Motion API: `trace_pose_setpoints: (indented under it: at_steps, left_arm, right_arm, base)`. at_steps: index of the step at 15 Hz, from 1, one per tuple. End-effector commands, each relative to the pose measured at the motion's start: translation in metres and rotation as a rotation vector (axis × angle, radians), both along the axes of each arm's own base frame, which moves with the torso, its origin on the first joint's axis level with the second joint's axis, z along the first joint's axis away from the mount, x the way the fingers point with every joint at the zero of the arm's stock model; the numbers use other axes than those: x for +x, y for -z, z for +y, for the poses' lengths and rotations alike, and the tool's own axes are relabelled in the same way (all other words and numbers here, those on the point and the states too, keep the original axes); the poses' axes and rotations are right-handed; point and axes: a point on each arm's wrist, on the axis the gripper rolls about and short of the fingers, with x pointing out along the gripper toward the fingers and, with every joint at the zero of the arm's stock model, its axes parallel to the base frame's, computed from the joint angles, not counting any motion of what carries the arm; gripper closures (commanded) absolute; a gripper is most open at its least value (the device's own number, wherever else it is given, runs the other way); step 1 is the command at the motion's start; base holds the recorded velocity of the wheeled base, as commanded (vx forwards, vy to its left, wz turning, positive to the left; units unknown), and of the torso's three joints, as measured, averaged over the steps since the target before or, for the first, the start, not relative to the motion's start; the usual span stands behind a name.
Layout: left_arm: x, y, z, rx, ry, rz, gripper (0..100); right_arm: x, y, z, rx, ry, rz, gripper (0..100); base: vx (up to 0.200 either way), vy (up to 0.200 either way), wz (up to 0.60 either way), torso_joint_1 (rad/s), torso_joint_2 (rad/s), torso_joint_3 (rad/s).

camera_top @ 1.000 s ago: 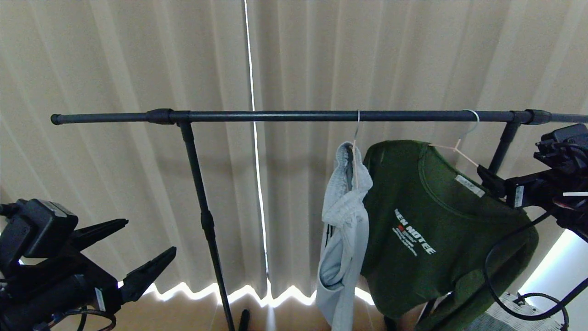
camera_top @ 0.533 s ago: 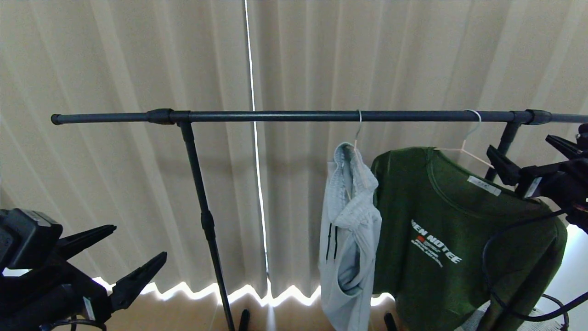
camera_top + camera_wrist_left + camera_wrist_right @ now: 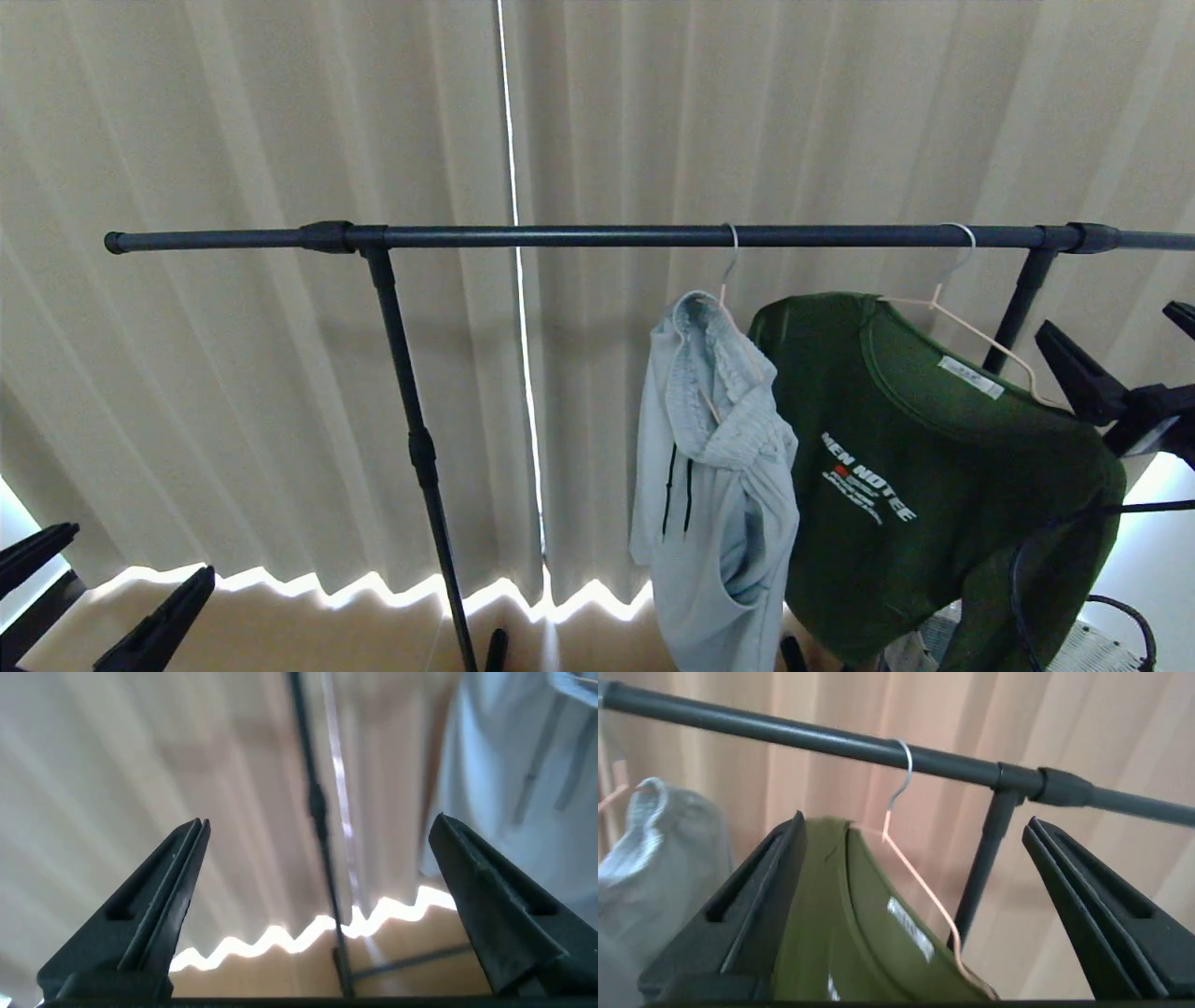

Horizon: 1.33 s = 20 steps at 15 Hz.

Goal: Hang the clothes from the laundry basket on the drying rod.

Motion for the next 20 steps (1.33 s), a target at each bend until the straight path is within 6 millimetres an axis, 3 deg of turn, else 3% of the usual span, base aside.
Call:
trace_pose_setpoints:
  at_steps: [1, 8, 9, 12, 13, 15, 20]
  left_arm:
    - [-0.032, 0.012, 0.002, -0.009, -0.023, -0.033, 0]
    - [-0.069, 0.047, 0.002, -0.026, -0.020, 0.046, 0]
    - [-0.075, 0.055, 0.002, -0.054, -0.021, 0.072, 0]
    - [-0.079, 0.056, 0.002, -0.079, -0.018, 0.043, 0]
    - [-0.081, 0.056, 0.003, -0.080, 0.007, 0.024, 0]
    - [-0.081, 0.057, 0.003, -0.083, 0.012, 0.017, 0]
    - [-0.083, 0.058, 0.004, -0.184, -0.084, -0.005, 0]
  right_arm:
    - [-0.028, 0.002, 0.001, -0.001, -0.001, -0.022, 0]
    - [-0.086, 0.028, 0.003, 0.006, 0.005, 0.148, 0]
    - [-0.106, 0.038, 0.004, 0.008, 0.010, 0.229, 0]
    - [-0.145, 0.054, 0.006, 0.013, 0.011, 0.357, 0]
    - [-0.166, 0.063, 0.007, 0.017, 0.011, 0.416, 0]
    - [-0.189, 0.074, 0.007, 0.018, 0.019, 0.427, 0]
    - [-0.206, 0.092, 0.006, 0.092, 0.084, 0.420, 0]
  base:
    - [0.000, 0.000, 0.00, 0.000, 0.00, 0.000]
    - [0.000, 0.000, 0.00, 0.000, 0.00, 0.000]
    - [0.000, 0.000, 0.00, 0.000, 0.00, 0.000]
    - [0.000, 0.000, 0.00, 0.000, 0.00, 0.000]
    - [0.000, 0.000, 0.00, 0.000, 0.00, 0.000]
    - [0.000, 0.000, 0.00, 0.000, 0.00, 0.000]
    - [0.000, 0.000, 0.00, 0.000, 0.00, 0.000]
